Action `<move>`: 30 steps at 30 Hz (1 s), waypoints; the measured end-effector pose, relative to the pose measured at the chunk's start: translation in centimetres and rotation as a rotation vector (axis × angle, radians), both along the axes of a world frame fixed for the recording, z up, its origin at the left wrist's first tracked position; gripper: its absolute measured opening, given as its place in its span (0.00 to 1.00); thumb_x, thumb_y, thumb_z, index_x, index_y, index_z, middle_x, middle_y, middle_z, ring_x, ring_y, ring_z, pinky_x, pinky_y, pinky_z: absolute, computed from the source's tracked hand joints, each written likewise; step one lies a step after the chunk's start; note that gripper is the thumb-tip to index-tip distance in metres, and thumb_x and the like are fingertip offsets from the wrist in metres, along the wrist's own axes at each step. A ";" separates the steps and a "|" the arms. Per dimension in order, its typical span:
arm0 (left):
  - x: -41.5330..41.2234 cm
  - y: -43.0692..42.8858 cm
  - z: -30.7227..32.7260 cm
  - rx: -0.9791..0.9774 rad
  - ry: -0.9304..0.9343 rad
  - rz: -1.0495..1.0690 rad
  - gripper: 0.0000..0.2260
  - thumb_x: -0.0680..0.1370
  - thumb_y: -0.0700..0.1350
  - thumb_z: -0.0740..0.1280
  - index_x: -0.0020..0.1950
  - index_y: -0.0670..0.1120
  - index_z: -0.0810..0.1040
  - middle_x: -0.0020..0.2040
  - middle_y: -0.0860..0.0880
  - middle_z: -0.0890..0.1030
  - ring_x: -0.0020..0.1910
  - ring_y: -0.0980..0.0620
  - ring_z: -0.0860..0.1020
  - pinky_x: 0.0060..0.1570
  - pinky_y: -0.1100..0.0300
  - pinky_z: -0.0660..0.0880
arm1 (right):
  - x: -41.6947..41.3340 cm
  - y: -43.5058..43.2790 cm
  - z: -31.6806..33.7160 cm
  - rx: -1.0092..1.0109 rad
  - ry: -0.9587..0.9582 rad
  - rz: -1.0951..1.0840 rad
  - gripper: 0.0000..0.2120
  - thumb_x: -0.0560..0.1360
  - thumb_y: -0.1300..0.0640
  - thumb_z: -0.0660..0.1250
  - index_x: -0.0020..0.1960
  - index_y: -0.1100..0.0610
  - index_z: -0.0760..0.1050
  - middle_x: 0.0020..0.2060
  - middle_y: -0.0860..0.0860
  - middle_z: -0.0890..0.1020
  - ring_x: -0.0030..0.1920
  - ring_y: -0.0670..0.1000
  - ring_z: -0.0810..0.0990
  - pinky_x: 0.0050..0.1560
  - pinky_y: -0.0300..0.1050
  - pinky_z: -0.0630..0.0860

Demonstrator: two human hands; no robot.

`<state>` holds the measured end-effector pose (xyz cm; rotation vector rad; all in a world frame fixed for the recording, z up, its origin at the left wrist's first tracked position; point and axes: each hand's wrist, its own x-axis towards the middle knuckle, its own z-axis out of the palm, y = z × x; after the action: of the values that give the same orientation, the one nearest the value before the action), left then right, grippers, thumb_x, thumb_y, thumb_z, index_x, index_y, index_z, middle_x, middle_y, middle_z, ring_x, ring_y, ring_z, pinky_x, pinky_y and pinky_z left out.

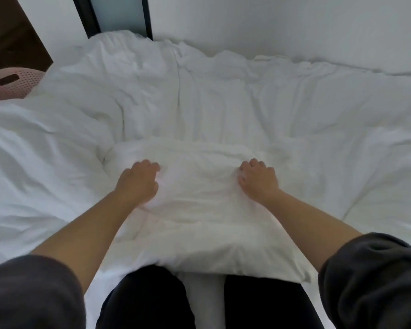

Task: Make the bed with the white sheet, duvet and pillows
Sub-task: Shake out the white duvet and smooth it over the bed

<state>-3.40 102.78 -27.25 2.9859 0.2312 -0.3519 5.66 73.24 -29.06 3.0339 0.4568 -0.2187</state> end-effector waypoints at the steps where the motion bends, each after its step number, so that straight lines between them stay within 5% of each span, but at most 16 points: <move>1: 1.7 -0.2 0.1 0.025 -0.027 -0.019 0.21 0.79 0.44 0.60 0.72 0.48 0.65 0.69 0.46 0.68 0.67 0.45 0.67 0.62 0.51 0.68 | 1.6 -0.7 0.0 0.013 -0.017 -0.027 0.17 0.80 0.54 0.55 0.68 0.53 0.67 0.64 0.54 0.72 0.64 0.57 0.71 0.60 0.53 0.67; 7: 10.8 -0.9 -0.9 0.064 0.113 -0.031 0.23 0.82 0.45 0.53 0.78 0.48 0.54 0.76 0.47 0.60 0.76 0.47 0.56 0.73 0.46 0.55 | 10.5 -6.1 0.0 -0.184 0.118 -0.059 0.25 0.80 0.59 0.53 0.76 0.50 0.59 0.72 0.50 0.68 0.74 0.52 0.63 0.71 0.57 0.57; 10: 13.6 -0.4 -2.6 0.181 0.225 -0.104 0.21 0.81 0.55 0.55 0.72 0.49 0.63 0.70 0.46 0.69 0.69 0.46 0.67 0.67 0.47 0.62 | 13.1 -7.1 -1.1 -0.363 0.145 0.034 0.22 0.81 0.56 0.50 0.75 0.51 0.60 0.71 0.51 0.68 0.74 0.55 0.61 0.71 0.71 0.43; 13: 14.9 -0.4 -2.9 0.096 0.286 -0.110 0.13 0.82 0.56 0.54 0.57 0.49 0.71 0.59 0.47 0.78 0.58 0.46 0.76 0.55 0.54 0.69 | 14.8 -7.5 -1.9 -0.392 0.228 0.128 0.13 0.81 0.57 0.52 0.63 0.54 0.69 0.60 0.52 0.78 0.62 0.54 0.75 0.69 0.58 0.57; 15: 16.1 0.5 -2.1 0.125 0.118 -0.106 0.13 0.83 0.55 0.53 0.56 0.50 0.73 0.59 0.47 0.78 0.58 0.45 0.77 0.54 0.53 0.71 | 16.8 -7.4 -1.2 -0.205 0.121 0.086 0.09 0.82 0.57 0.53 0.58 0.53 0.70 0.57 0.52 0.80 0.57 0.54 0.79 0.62 0.51 0.63; 19: 21.7 2.5 0.5 0.132 -0.417 0.050 0.13 0.83 0.49 0.57 0.52 0.42 0.76 0.52 0.39 0.80 0.51 0.38 0.78 0.49 0.47 0.71 | 23.5 -5.9 1.6 0.200 -0.378 -0.126 0.09 0.82 0.56 0.55 0.56 0.56 0.72 0.51 0.57 0.80 0.53 0.59 0.79 0.55 0.54 0.64; 22: 25.8 1.3 0.3 0.177 -0.393 0.156 0.18 0.83 0.51 0.56 0.66 0.41 0.71 0.62 0.36 0.73 0.64 0.37 0.70 0.64 0.38 0.60 | 25.5 -4.4 1.6 0.155 -0.328 -0.184 0.16 0.82 0.51 0.54 0.67 0.53 0.69 0.65 0.58 0.72 0.68 0.60 0.68 0.68 0.65 0.56; 24: 25.1 -0.7 -3.0 0.106 -0.136 0.221 0.29 0.82 0.59 0.52 0.78 0.44 0.55 0.77 0.39 0.56 0.77 0.41 0.52 0.71 0.35 0.45 | 23.4 -3.7 -1.7 0.031 -0.076 -0.201 0.25 0.82 0.43 0.49 0.78 0.48 0.54 0.78 0.54 0.53 0.78 0.59 0.49 0.71 0.71 0.42; 26: 22.3 -2.5 -7.4 0.086 -0.006 0.166 0.33 0.80 0.63 0.47 0.80 0.47 0.43 0.80 0.43 0.42 0.78 0.43 0.41 0.73 0.37 0.40 | 19.8 -3.4 -5.5 -0.062 0.095 -0.167 0.29 0.82 0.39 0.43 0.80 0.45 0.43 0.80 0.52 0.43 0.78 0.60 0.40 0.70 0.73 0.39; 30: 19.7 -1.2 -8.0 0.128 0.021 -0.025 0.30 0.81 0.60 0.43 0.80 0.48 0.43 0.80 0.46 0.44 0.79 0.48 0.43 0.74 0.41 0.40 | 19.3 -2.1 -5.9 -0.096 0.156 -0.239 0.29 0.81 0.39 0.40 0.80 0.45 0.42 0.79 0.52 0.42 0.78 0.62 0.39 0.71 0.72 0.39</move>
<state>16.34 101.56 -35.22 3.1150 0.2277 -0.3849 24.95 71.09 -34.92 2.9826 0.0865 -0.4773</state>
